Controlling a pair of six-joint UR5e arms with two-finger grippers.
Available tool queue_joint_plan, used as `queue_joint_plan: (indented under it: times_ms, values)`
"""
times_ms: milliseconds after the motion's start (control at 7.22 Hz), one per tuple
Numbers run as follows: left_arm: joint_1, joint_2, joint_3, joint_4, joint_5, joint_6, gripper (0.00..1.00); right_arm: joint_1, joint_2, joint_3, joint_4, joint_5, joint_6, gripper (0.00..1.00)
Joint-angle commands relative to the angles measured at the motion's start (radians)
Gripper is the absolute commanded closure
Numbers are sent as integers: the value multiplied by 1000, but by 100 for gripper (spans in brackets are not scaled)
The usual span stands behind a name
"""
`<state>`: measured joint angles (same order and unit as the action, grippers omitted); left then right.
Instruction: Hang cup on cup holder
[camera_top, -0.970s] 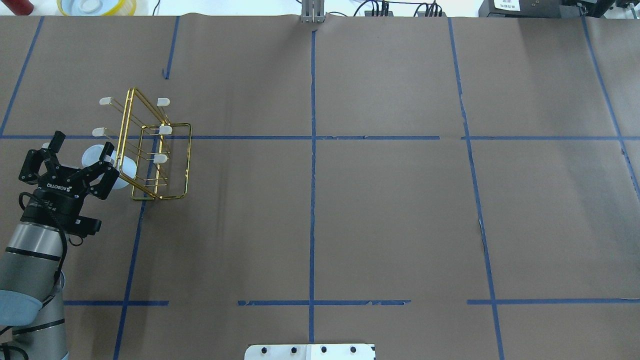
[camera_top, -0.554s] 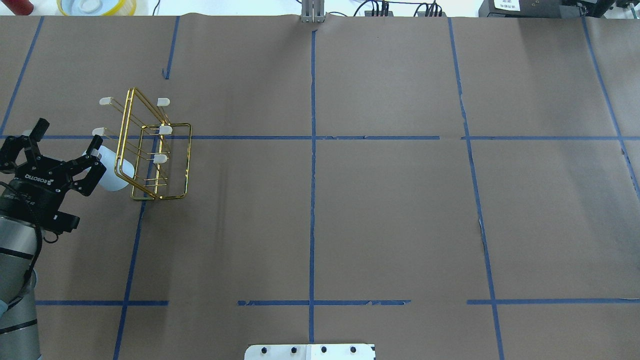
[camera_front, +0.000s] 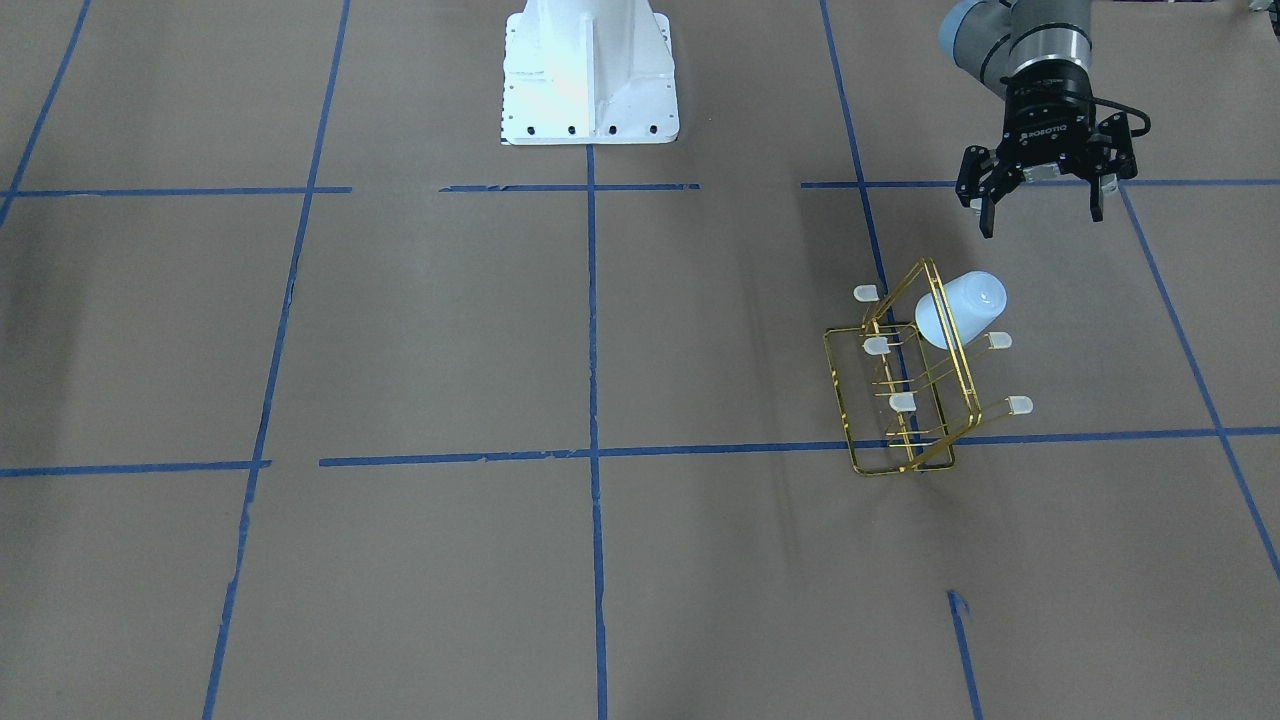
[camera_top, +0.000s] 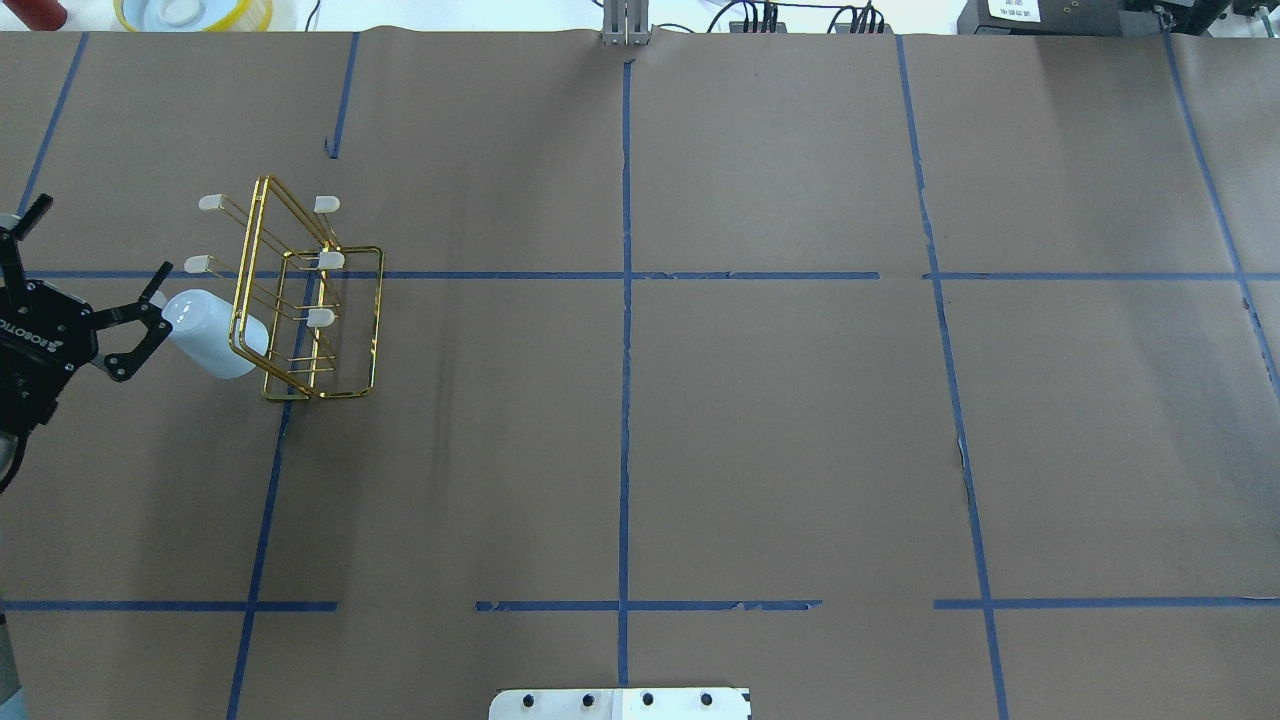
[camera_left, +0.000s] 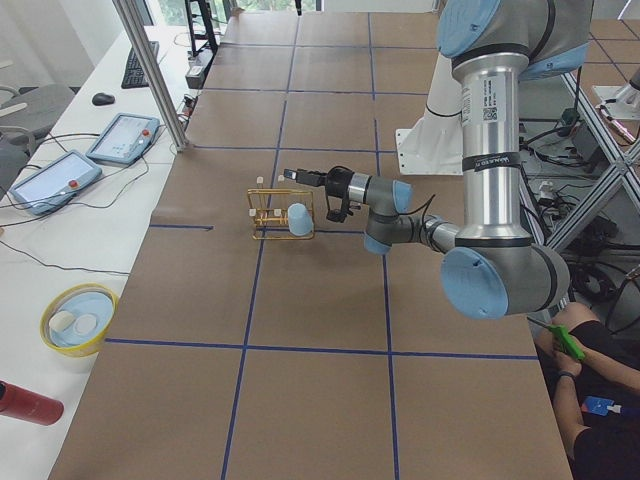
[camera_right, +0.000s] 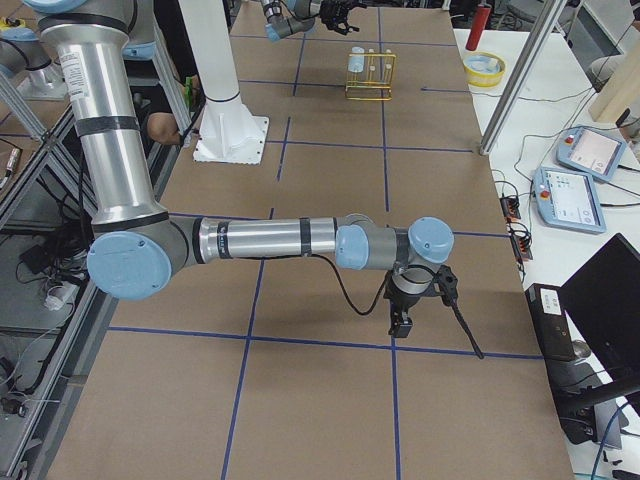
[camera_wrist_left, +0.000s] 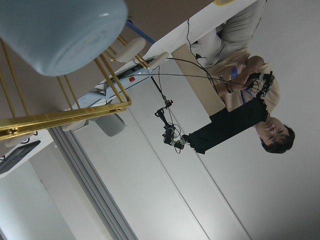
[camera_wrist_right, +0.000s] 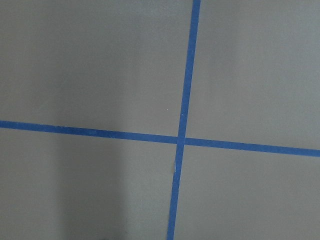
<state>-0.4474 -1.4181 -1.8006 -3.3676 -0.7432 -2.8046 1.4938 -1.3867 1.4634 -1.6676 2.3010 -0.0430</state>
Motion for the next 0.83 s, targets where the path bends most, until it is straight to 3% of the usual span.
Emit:
queue_joint_plan:
  times_ms: [0,416,693]
  values:
    - [-193,40,-14,13,-275,321,0,-1,0,0,-1,0,0,0]
    - [-396,45,-19,256,-583,532,0,0,0,0,0,0,0,0]
    - [-590,42,-8,348,-828,809,0,0,0,0,0,0,0,0]
